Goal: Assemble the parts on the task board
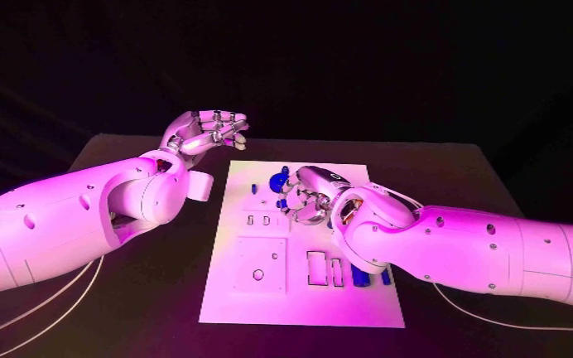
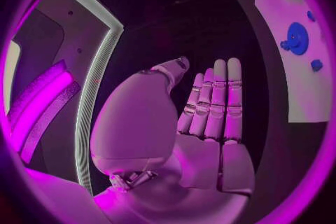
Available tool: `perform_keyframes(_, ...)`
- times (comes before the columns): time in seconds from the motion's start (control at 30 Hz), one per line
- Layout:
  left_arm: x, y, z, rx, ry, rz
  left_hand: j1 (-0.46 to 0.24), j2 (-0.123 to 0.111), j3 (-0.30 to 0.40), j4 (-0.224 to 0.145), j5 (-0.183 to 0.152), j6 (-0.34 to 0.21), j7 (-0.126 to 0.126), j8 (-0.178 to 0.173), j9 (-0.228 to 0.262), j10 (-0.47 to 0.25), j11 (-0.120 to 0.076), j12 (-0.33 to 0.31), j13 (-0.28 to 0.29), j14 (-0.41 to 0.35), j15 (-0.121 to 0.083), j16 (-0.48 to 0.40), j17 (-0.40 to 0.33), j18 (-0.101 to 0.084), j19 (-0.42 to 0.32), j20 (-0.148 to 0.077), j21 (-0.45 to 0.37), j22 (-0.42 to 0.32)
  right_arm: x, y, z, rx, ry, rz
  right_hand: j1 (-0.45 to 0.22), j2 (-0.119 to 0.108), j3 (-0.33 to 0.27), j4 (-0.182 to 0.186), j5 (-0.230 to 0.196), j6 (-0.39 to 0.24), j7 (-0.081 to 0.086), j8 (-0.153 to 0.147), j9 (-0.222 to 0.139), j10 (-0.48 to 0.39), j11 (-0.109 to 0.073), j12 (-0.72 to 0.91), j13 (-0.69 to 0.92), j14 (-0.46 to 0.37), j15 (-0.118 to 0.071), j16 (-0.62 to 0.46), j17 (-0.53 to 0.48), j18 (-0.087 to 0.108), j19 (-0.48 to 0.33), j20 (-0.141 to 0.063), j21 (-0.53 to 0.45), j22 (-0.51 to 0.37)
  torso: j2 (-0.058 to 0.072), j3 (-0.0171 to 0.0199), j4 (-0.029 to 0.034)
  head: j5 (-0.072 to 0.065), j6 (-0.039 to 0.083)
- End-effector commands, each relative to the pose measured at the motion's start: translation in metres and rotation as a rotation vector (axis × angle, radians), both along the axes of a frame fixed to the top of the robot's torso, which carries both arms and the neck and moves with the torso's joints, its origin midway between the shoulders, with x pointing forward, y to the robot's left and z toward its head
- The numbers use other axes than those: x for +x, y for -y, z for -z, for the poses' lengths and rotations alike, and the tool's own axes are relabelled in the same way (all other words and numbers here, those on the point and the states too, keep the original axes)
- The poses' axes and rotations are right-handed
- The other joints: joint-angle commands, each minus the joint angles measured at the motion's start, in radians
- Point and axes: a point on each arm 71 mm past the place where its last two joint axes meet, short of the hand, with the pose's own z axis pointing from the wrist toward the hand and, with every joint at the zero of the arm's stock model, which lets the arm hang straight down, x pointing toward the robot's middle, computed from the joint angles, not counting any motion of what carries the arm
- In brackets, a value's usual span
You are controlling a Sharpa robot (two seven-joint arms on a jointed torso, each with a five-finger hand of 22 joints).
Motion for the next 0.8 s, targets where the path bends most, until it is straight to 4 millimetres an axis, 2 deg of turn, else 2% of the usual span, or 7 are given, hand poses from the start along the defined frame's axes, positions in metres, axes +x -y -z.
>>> perform_keyframes(0.03,0.000,0.003,-0.001,-0.009,0.005,0.006,-0.006,0.001,-0.001,0.004,-0.006,-0.007,0.009,0.002,0.001,-0.003,-0.001,0.005,0.002,-0.005,0.001,0.007,0.002,0.012,-0.007,0.002,0.005,0.001,-0.001,-0.004,0.007,-0.059,0.004,0.015,-0.006,0.001,-0.001,-0.005,-0.004,0.008,-0.003,0.039,0.031,0.010,-0.007,0.000,0.146,0.087,-0.007,-0.003,0.181,-0.014,0.105,-0.005,0.004,0.263,0.001,-0.0002,-0.0004,0.008,-0.003)
perform_keyframes(0.1,0.000,0.003,-0.001,-0.010,0.004,0.008,-0.006,0.001,-0.001,0.004,-0.006,-0.007,0.009,0.002,0.001,-0.003,-0.001,0.005,0.002,-0.005,0.001,0.007,0.002,0.012,-0.007,0.002,0.005,0.001,-0.003,-0.007,0.011,-0.066,0.001,0.011,-0.009,0.000,-0.001,-0.006,-0.007,0.007,-0.003,0.039,0.032,0.010,-0.007,0.000,0.146,0.086,-0.007,-0.004,0.178,-0.014,0.105,-0.005,0.004,0.263,0.001,0.0004,-0.0009,0.010,0.000)
perform_keyframes(0.2,0.000,0.004,0.000,-0.010,0.003,0.011,-0.006,0.001,-0.001,0.004,-0.006,-0.007,0.009,0.002,0.001,-0.003,-0.001,0.005,0.002,-0.005,0.001,0.007,0.002,0.012,-0.007,0.002,0.005,0.001,-0.005,-0.011,0.018,-0.076,-0.003,0.008,-0.010,0.000,-0.001,-0.007,-0.008,0.007,-0.004,0.040,0.032,0.010,-0.007,0.000,0.146,0.086,-0.007,-0.005,0.176,-0.014,0.105,-0.005,0.004,0.263,0.003,0.0008,0.0002,0.006,0.000)
perform_keyframes(0.43,0.001,0.006,0.000,-0.012,0.002,0.015,-0.006,0.001,-0.001,0.004,-0.005,-0.006,0.009,0.003,0.002,-0.002,-0.002,0.006,0.002,-0.006,0.001,0.007,0.002,0.012,-0.008,0.002,0.005,0.001,-0.008,-0.018,0.027,-0.090,0.002,0.004,-0.011,-0.001,-0.001,-0.007,-0.008,0.007,-0.004,0.040,0.032,0.011,-0.007,0.001,0.147,0.086,-0.007,-0.005,0.176,-0.014,0.105,-0.005,0.004,0.263,0.001,0.0005,0.0002,0.015,-0.016)
perform_keyframes(0.8,0.001,0.007,0.000,-0.012,0.000,0.018,-0.006,0.001,-0.001,0.004,-0.005,-0.006,0.009,0.003,0.002,-0.002,-0.002,0.006,0.002,-0.006,0.001,0.007,0.002,0.012,-0.008,0.002,0.005,0.001,-0.010,-0.024,0.032,-0.090,0.028,-0.005,-0.012,-0.001,-0.001,-0.007,-0.009,0.007,-0.004,0.040,0.033,0.011,-0.007,0.002,0.148,0.086,-0.007,-0.005,0.176,-0.014,0.105,-0.005,0.004,0.263,0.001,0.0015,-0.0006,0.019,-0.025)
